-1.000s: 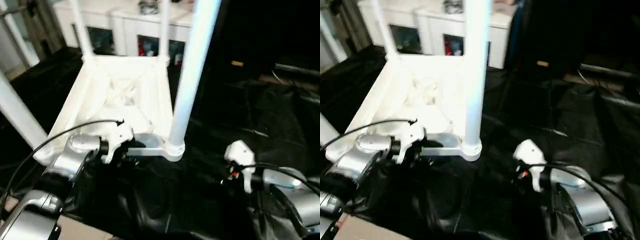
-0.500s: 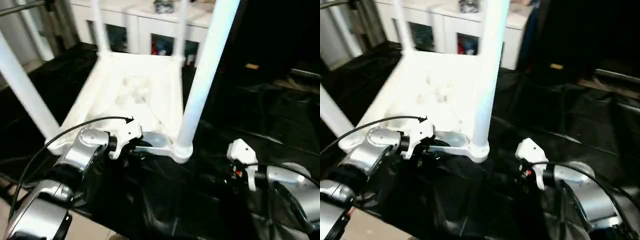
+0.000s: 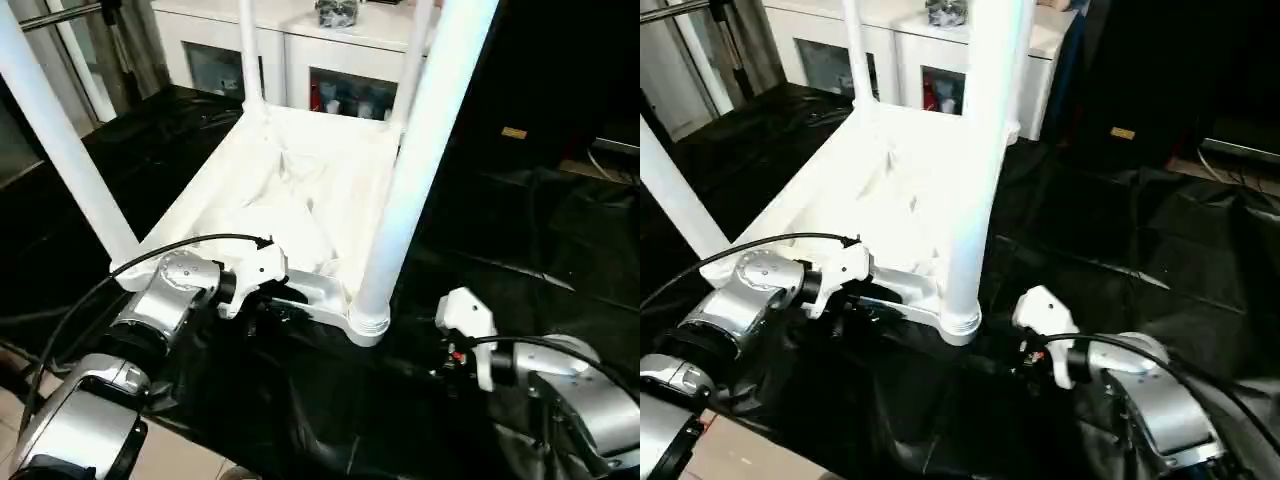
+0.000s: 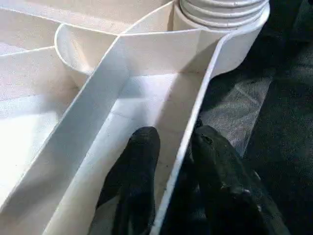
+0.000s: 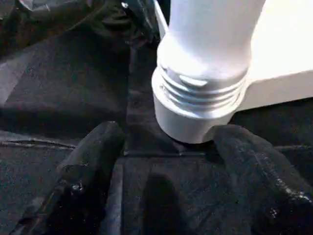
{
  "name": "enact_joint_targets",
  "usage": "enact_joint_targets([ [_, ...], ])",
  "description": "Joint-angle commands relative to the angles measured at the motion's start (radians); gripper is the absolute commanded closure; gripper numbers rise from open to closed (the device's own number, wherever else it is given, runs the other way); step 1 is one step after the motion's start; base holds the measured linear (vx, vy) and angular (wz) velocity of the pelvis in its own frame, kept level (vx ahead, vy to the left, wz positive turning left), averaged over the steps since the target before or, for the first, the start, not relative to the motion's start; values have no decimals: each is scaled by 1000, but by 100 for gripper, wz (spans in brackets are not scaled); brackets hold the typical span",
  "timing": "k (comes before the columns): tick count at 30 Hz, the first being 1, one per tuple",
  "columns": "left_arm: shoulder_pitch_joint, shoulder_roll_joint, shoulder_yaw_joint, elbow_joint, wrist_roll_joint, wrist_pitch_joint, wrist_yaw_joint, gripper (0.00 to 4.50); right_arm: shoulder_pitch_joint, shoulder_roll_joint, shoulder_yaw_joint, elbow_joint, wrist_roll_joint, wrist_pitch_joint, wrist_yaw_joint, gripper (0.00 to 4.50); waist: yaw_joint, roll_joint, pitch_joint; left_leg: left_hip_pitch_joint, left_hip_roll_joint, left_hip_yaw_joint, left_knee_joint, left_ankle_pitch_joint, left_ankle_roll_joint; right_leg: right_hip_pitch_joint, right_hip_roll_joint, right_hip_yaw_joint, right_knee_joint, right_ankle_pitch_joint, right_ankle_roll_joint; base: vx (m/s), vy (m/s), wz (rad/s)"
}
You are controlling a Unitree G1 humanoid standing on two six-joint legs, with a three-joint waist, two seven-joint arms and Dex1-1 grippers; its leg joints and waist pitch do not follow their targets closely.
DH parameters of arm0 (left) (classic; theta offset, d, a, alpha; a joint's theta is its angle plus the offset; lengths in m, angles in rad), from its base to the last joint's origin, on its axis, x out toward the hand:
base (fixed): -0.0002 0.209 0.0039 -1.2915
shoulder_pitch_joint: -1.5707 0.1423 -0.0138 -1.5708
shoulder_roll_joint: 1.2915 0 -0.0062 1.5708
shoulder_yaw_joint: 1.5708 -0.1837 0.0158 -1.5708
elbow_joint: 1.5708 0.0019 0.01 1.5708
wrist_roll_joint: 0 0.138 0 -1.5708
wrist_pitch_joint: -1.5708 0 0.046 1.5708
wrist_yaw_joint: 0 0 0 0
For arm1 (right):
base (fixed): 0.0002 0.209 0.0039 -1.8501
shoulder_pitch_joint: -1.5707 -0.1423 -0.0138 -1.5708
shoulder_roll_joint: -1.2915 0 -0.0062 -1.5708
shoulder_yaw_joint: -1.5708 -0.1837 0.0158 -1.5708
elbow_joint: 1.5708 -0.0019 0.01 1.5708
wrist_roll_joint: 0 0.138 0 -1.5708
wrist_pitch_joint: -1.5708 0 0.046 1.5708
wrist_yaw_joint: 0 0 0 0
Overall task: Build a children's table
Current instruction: Rotate leg to tighten
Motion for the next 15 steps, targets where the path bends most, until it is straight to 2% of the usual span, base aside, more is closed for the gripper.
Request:
enact_joint_targets([
  [1, -18, 12, -2, -33, 9, -28, -8, 280, -19, 0, 10, 2, -9, -5, 1, 98, -2, -17, -66, 12, 26, -14, -69, -212, 29, 45, -63, 37, -75, -238, -184, 0, 0, 0],
  [2, -13, 16, 6, -40, 4, -45, -10, 280, -25, 4, 18, 6, -12, -6, 3, 98, -2, -24, -65, 11, 27, -15, -70, -207, 30, 44, -65, 37, -71, -248, -182, 0, 0, 0],
  [3, -8, 18, 11, -48, 4, -75, -7, 280, -33, 7, 25, 15, -12, -8, 11, 98, -1, -19, -65, 13, 28, -15, -71, -210, 30, 42, -66, 37, -73, -255, -181, 0, 0, 0],
  [4, -7, 19, 11, -50, 4, -75, -8, 280, -34, 6, 25, 16, -12, -9, 11, 98, -2, -22, -64, 14, 30, -14, -71, -215, 27, 39, -66, 37, -74, -264, -180, 0, 0, 0],
  [6, -6, 16, 7, -67, 0, -74, -33, 280, -49, -4, 34, 31, -15, -12, 28, 98, -3, -21, -64, 16, 31, -14, -72, -221, 19, 38, -65, 38, -73, -249, -184, 0, 0, 0],
  [7, -7, 15, 7, -68, -1, -74, -35, 280, -51, -5, 34, 31, -14, -12, 30, 98, -5, -24, -64, 15, 30, -14, -73, -223, 17, 40, -64, 38, -72, -235, -187, 0, 0, 0],
  [8, -15, 5, 8, -65, -4, -76, -35, 280, -56, -10, 29, 35, -13, -13, 34, 98, -5, -2, -64, 17, 28, -15, -72, -229, 10, 40, -64, 39, -71, -220, -190, 0, 0, 0],
  [9, -18, 1, 7, -64, -5, -74, -37, 280, -57, -13, 27, 36, -15, -16, 34, 98, -8, -11, -65, 17, 28, -12, -72, -233, 10, 41, -62, 39, -73, -209, -192, 0, 0, 0],
  [10, -22, -3, 6, -60, -5, -74, -39, 280, -58, -14, 26, 38, -16, -18, 35, 98, -9, -9, -66, 18, 27, -12, -71, -238, 6, 42, -61, 39, -72, -184, -203, 0, 0, 0],
  [11, -27, -14, 0, -46, 0, -81, -44, 280, -54, -17, 20, 44, -22, -26, 27, 98, -10, 8, -68, 19, 26, -13, -69, -241, 1, 43, -60, 39, -70, -159, -215, 0, 0, 0],
  [13, -26, -17, -3, -40, 3, -87, -46, 280, -50, -16, 18, 46, -26, -30, 20, 98, -12, -5, -69, 16, 24, -12, -67, -233, 7, 49, -58, 38, -67, -132, -226, 0, 0, 0],
  [14, -30, -18, -11, -27, 12, -93, -51, 280, -45, -20, 14, 38, -24, -26, 17, 98, -13, -6, -69, 14, 23, -12, -67, -229, 10, 50, -58, 38, -66, -131, -226, 0, 0, 0],
  [15, -34, -20, -14, -9, 19, -104, -47, 280, -35, -18, 3, 23, -11, -17, 13, 98, -15, 5, -70, 15, 22, -12, -65, -226, 14, 51, -58, 38, -68, -135, -225, 0, 0, 0],
])
